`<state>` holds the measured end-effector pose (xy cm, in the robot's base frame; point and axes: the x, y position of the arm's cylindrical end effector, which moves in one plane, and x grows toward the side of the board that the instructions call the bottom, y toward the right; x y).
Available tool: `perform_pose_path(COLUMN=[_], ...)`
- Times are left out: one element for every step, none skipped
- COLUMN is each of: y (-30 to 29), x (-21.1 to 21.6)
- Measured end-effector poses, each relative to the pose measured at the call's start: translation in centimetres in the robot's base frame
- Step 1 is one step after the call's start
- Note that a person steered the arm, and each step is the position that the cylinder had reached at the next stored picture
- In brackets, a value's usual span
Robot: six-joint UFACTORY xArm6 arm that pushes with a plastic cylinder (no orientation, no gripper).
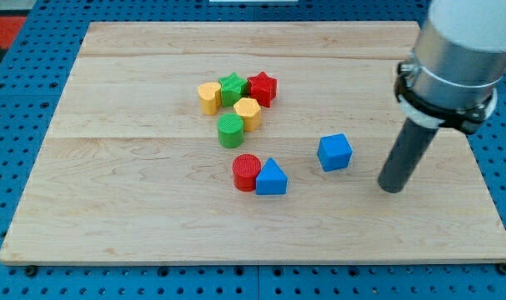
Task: Push the blue cube into the green circle
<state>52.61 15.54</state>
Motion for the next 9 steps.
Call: perform_pose_path(y=[-0.9, -4.5, -5.2, -1.0, -3.5, -7.2, -9.9, -14.3, -14.1], x=[-5.3, -7.2, -5.5, -3.1, 3.4, -0.8, -4.2, -6.7, -5.1])
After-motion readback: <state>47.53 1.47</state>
